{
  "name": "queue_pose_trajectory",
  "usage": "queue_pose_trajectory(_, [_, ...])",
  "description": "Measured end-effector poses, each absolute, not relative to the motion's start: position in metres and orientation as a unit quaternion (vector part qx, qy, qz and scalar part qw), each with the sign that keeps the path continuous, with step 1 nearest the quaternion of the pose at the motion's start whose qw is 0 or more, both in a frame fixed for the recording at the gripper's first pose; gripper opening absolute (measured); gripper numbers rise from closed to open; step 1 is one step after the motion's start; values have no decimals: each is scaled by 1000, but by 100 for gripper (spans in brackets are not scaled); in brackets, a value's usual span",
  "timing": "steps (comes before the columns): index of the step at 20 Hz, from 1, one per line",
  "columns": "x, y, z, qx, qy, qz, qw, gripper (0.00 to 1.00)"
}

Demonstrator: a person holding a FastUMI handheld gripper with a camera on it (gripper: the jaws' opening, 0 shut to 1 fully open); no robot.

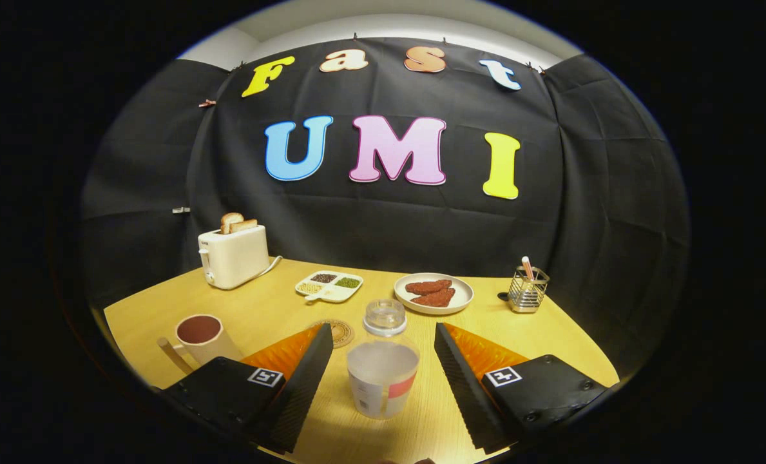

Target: Take the bottle from table, then pour the juice into the cup, finally place the bottle on the coaster

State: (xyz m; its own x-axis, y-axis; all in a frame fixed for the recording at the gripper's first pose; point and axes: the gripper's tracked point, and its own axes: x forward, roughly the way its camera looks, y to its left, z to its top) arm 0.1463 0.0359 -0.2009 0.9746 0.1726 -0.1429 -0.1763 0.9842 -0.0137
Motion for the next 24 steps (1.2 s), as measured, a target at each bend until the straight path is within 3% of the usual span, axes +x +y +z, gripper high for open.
queue_pose_trajectory(16, [165, 42, -261, -7, 116, 88, 989, 98])
queue_pose_trajectory(19, [169, 39, -262, -8, 116, 83, 990, 92])
queue_pose_trajectory(22, [167, 40, -263, -17, 122, 85, 989, 79])
queue_pose_trajectory(24, [170, 41, -264, -29, 132, 87, 987, 78])
